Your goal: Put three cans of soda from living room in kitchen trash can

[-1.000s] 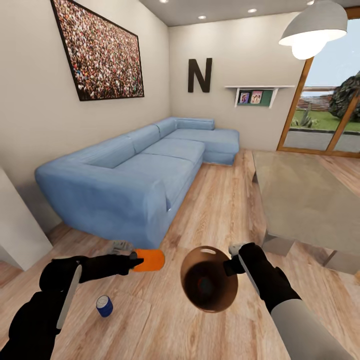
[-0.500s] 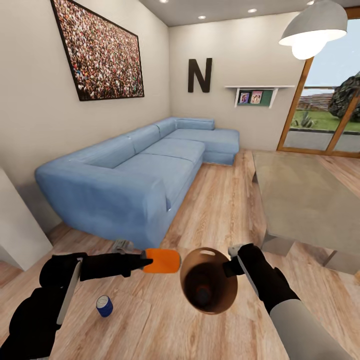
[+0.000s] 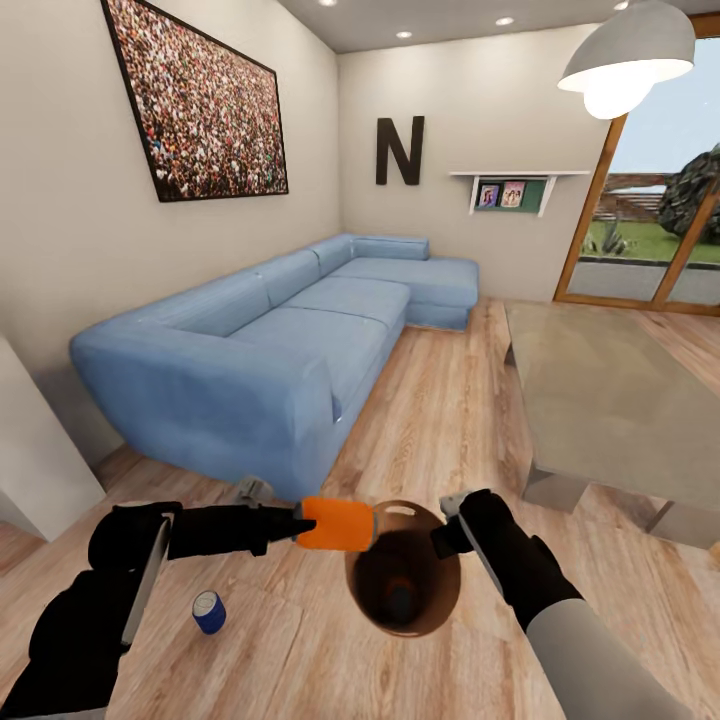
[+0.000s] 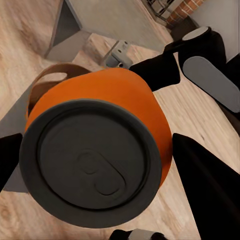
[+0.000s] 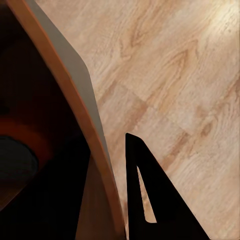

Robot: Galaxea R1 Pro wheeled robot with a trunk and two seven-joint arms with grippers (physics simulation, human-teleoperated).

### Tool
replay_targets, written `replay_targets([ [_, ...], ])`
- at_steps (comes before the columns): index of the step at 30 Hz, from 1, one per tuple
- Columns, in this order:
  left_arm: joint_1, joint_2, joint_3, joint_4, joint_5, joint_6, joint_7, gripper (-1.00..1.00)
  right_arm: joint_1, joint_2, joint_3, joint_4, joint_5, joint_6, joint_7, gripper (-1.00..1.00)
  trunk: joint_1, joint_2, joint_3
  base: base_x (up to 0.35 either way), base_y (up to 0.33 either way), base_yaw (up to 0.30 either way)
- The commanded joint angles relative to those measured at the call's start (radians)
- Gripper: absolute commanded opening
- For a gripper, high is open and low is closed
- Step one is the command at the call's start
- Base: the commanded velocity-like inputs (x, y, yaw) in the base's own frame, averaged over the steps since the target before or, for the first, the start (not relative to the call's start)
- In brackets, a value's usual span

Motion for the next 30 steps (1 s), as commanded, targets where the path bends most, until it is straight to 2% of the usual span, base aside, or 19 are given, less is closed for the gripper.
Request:
replay_targets([
  [1, -0.001, -0.003, -0.012, 0.001, -0.002, 0.000, 0.001, -1.00, -0.001, 0.002, 0.000, 0.000, -0.014, 0.001, 0.004, -1.00, 0.000, 0.000, 0.000, 0.000, 0.000, 0.000],
  [4, -0.002, -0.016, -0.070, 0.003, -0.008, 0.000, 0.008, -1.00, -0.001, 0.011, 0.006, -0.001, -0.014, 0.001, 0.004, -1.00, 0.000, 0.000, 0.000, 0.000, 0.000, 0.000],
  [6, -0.003, -0.027, -0.117, 0.005, -0.012, 0.000, 0.053, -1.00, -0.002, 0.017, 0.015, -0.002, -0.014, 0.001, 0.004, -1.00, 0.000, 0.000, 0.000, 0.000, 0.000, 0.000],
  [12, -0.004, -0.045, -0.157, 0.025, -0.013, 0.000, 0.131, -1.00, -0.004, 0.019, 0.020, -0.005, -0.013, 0.001, 0.004, -1.00, 0.000, 0.000, 0.000, 0.000, 0.000, 0.000],
  [15, -0.003, -0.048, -0.186, 0.032, -0.012, 0.000, 0.196, -1.00, -0.005, 0.020, 0.020, -0.006, -0.013, 0.001, 0.004, -1.00, 0.000, 0.000, 0.000, 0.000, 0.000, 0.000],
  [17, -0.002, -0.049, -0.227, 0.039, -0.012, 0.000, 0.269, -1.00, -0.006, 0.020, 0.021, -0.007, -0.013, 0.001, 0.004, -1.00, 0.000, 0.000, 0.000, 0.000, 0.000, 0.000],
  [20, -0.002, -0.050, -0.263, 0.043, -0.012, 0.000, 0.334, -1.00, -0.006, 0.020, 0.021, -0.008, -0.012, 0.001, 0.004, -1.00, 0.000, 0.000, 0.000, 0.000, 0.000, 0.000],
  [23, -0.002, -0.052, -0.285, 0.045, -0.012, 0.000, 0.393, -1.00, -0.006, 0.020, 0.020, -0.009, -0.012, 0.001, 0.004, -1.00, 0.000, 0.000, 0.000, 0.000, 0.000, 0.000],
  [30, -0.002, -0.068, -0.319, 0.048, -0.013, 0.000, 0.432, -1.00, -0.007, 0.025, 0.021, -0.011, -0.012, 0.001, 0.004, -1.00, 0.000, 0.000, 0.000, 0.000, 0.000, 0.000],
])
